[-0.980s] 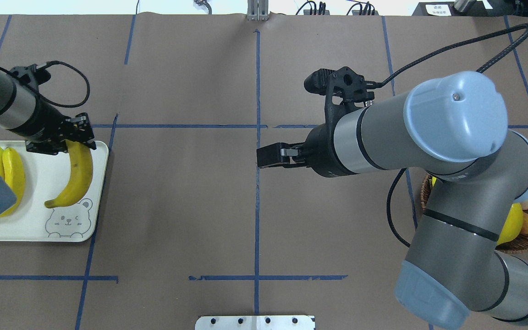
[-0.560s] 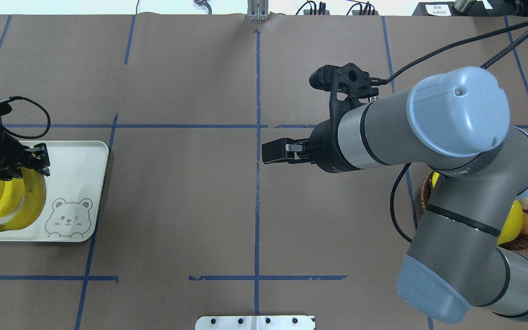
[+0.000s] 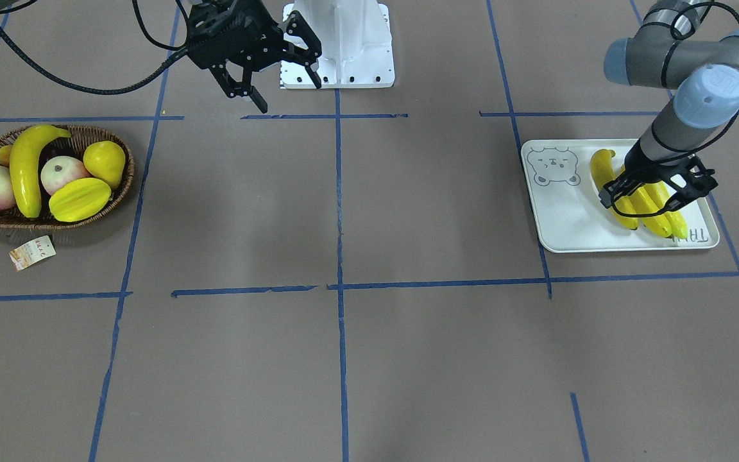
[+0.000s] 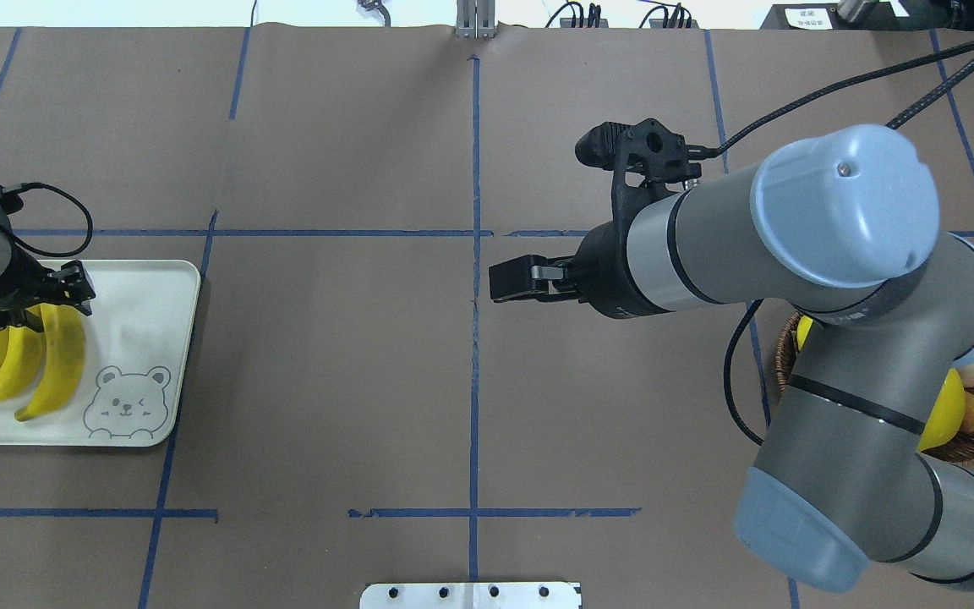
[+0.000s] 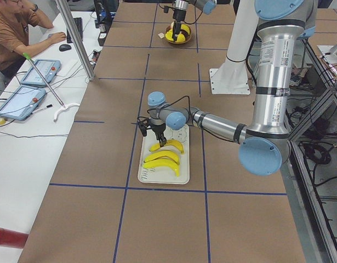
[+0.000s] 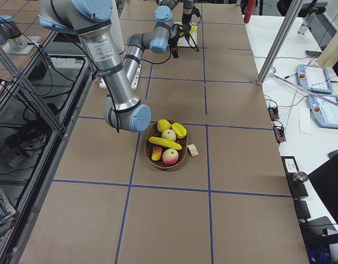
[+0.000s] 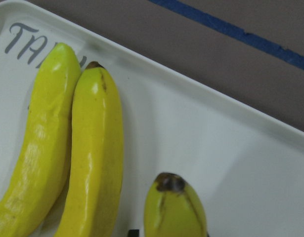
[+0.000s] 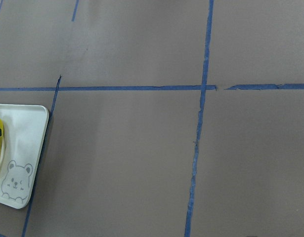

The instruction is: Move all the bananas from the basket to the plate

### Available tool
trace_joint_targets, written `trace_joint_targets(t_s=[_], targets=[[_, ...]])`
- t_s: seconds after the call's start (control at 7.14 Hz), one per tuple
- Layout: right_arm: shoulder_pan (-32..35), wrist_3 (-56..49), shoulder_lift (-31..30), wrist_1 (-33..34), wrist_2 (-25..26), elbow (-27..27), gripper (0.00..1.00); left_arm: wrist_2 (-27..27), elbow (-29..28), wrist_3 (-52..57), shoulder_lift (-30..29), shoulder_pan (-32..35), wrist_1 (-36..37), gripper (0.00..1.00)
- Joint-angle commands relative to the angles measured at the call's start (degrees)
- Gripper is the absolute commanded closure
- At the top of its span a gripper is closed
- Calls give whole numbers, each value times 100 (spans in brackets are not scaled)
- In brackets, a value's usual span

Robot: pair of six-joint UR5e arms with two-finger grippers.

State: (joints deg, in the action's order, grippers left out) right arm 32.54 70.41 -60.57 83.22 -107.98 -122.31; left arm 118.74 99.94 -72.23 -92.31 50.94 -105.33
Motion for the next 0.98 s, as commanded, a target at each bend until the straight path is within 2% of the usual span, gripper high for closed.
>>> trace_joint_targets(t_s=[0.0, 0.28, 0.56, 0.7, 0.84], targets=[[365, -79, -296, 272, -518, -126, 0, 0, 435, 42, -41, 21, 56, 0], [543, -124, -1241, 301, -663, -511, 0, 394, 1217, 34, -85, 213, 466, 0], [752, -159, -2420, 230, -715, -1074, 0, 387, 1502, 8, -697, 214, 1310, 0], [1215, -142, -2868, 221, -1177, -1067, 0, 387, 1511, -62, -918, 214, 1426, 0], [1759, -290, -3595, -231, -1643, -1006, 0, 387, 1572, -176, -1059, 205, 1576, 0]])
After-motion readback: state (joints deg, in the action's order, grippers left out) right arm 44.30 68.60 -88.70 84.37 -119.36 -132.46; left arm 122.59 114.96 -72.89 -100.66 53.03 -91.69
